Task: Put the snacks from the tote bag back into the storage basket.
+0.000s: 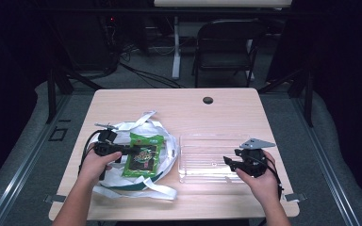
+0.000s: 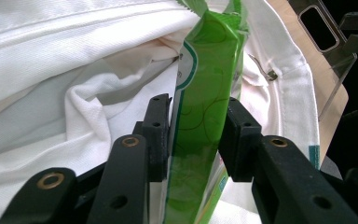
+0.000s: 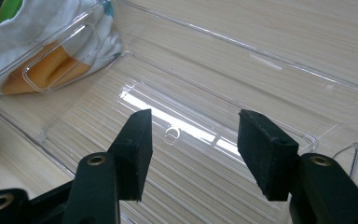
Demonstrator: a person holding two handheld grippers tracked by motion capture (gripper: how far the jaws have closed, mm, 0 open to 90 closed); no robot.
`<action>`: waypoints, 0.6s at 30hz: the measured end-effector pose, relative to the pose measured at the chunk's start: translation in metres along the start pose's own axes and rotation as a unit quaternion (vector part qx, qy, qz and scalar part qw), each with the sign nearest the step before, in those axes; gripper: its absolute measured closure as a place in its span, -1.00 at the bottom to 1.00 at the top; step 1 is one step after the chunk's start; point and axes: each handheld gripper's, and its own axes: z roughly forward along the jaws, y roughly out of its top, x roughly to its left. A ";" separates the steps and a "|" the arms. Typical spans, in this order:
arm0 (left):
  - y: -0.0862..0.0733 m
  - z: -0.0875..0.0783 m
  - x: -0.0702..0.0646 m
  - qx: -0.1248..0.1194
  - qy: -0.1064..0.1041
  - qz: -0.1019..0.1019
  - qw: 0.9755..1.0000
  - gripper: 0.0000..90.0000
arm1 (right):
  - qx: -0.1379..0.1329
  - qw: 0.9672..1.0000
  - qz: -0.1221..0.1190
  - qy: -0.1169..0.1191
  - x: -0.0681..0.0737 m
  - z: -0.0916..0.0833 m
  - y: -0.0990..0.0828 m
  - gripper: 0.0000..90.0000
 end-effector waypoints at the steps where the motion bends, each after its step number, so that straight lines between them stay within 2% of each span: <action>1: 0.000 0.000 0.000 0.000 0.000 0.000 1.000 0.52 | 0.000 1.000 0.000 0.000 0.000 0.000 0.000 0.00; 5: 0.000 -0.003 0.001 0.000 0.002 0.001 1.000 0.58 | 0.000 1.000 0.000 -0.001 -0.001 0.000 0.000 0.00; 9: 0.000 -0.006 0.003 -0.002 -0.001 -0.006 1.000 0.59 | 0.000 1.000 0.000 -0.001 0.000 0.000 0.000 0.00; 18: 0.000 -0.008 0.005 -0.004 -0.004 -0.004 1.000 0.60 | 0.003 1.000 -0.005 -0.002 0.000 0.002 -0.001 0.00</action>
